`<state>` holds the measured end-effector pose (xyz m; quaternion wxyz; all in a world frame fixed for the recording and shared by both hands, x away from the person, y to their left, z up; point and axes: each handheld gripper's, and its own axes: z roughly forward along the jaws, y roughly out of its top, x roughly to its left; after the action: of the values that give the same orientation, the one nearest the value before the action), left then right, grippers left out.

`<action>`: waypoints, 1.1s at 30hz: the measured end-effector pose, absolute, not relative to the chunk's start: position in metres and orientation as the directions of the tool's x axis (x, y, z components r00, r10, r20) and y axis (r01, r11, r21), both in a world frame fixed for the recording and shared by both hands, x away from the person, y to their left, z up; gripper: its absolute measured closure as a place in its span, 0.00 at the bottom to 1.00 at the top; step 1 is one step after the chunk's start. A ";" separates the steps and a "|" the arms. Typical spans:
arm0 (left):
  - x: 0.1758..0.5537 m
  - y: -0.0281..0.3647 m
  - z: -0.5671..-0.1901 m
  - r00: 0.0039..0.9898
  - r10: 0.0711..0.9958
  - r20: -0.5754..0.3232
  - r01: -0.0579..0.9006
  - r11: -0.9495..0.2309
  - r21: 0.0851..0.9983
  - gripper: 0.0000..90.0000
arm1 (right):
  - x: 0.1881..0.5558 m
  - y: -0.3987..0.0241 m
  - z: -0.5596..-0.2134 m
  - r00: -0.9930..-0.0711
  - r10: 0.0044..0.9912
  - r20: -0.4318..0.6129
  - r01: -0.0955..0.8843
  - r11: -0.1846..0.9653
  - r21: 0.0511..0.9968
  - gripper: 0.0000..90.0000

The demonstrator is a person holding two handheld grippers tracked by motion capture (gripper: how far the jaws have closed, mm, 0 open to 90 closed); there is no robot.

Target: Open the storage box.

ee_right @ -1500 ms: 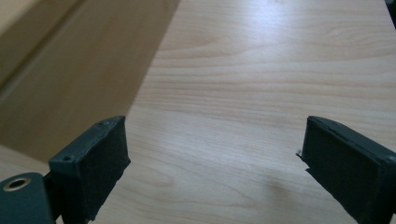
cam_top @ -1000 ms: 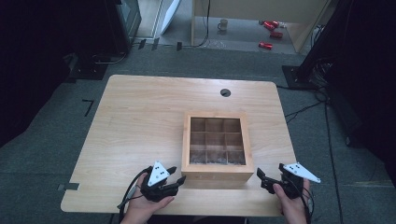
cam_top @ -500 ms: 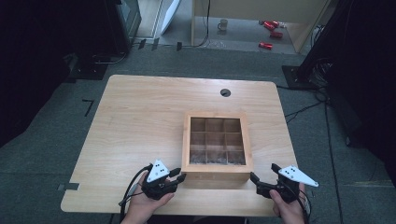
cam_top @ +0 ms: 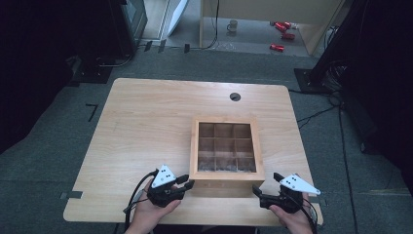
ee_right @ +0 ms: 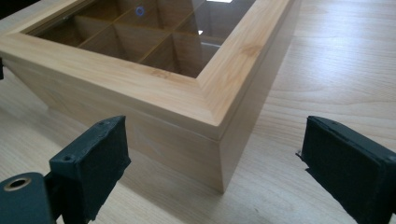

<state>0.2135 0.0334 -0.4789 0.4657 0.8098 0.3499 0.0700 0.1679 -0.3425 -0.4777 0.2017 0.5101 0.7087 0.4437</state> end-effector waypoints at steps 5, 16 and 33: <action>0.214 0.034 -0.479 0.749 0.628 -0.211 0.499 -0.325 0.803 0.76 | 0.169 -0.338 -0.482 -0.417 0.896 0.151 0.543 0.113 0.832 0.14; 0.215 0.034 -0.477 0.754 0.626 -0.201 0.489 -0.331 0.807 0.76 | 0.168 -0.336 -0.483 -0.429 0.890 0.152 0.526 0.110 0.843 0.47; 0.214 0.033 -0.473 0.759 0.622 -0.190 0.466 -0.316 0.827 0.74 | 0.163 -0.332 -0.479 -0.423 0.900 0.108 0.482 0.123 0.868 0.57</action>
<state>0.2136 0.0335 -0.4731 0.4780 0.8069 0.3371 0.0819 0.1632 -0.3322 -0.4790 0.2315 0.4847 0.7125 0.4514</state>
